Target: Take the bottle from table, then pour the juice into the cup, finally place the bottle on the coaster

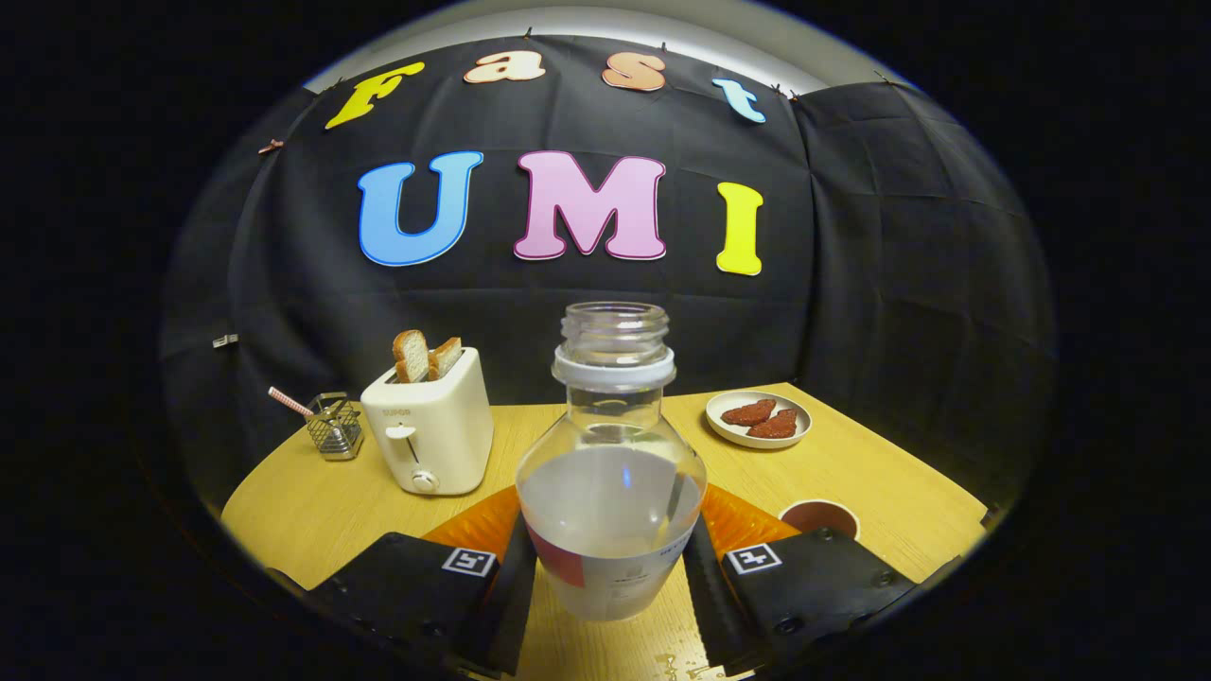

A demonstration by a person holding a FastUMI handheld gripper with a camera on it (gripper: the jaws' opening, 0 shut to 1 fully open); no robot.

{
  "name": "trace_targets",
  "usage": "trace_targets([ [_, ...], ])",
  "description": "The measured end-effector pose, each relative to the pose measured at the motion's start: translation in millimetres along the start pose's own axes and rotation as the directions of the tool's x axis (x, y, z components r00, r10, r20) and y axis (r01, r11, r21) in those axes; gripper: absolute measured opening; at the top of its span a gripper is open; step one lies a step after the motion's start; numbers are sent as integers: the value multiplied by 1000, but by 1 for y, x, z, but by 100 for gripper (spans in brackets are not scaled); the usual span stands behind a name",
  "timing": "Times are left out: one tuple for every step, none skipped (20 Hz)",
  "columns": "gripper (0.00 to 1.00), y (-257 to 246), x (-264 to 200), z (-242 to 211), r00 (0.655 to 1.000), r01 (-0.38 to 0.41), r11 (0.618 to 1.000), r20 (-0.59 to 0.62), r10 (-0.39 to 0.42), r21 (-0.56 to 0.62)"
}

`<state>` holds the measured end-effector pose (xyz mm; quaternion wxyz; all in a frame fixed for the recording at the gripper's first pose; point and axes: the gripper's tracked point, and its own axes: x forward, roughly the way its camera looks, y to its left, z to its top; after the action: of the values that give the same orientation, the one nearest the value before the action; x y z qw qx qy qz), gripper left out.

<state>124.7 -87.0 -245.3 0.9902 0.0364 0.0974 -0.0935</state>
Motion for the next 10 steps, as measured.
trace_targets([
  [73, 0, 10, 1, 1000, 16, 1000, 7, -15, -19],
  [73, -2, 20, -1, 999, 32, 999, 13, -32, -44],
  [74, -2, 28, -1, 999, 43, 997, 20, -42, -68],
  [74, 0, 38, -3, 999, 48, 995, 26, -46, -85],
  [74, 2, 49, -6, 999, 47, 995, 26, -45, -86],
  [74, 7, 57, -7, 999, 47, 995, 14, -46, -83],
  [74, 6, 67, -13, 999, 53, 995, 0, -53, -85],
  [75, 7, 75, -17, 998, 57, 995, -2, -57, -88],
  [75, 9, 83, -21, 998, 62, 994, -4, -62, -91],
  [75, 9, 89, -27, 997, 70, 993, -11, -71, -95],
])
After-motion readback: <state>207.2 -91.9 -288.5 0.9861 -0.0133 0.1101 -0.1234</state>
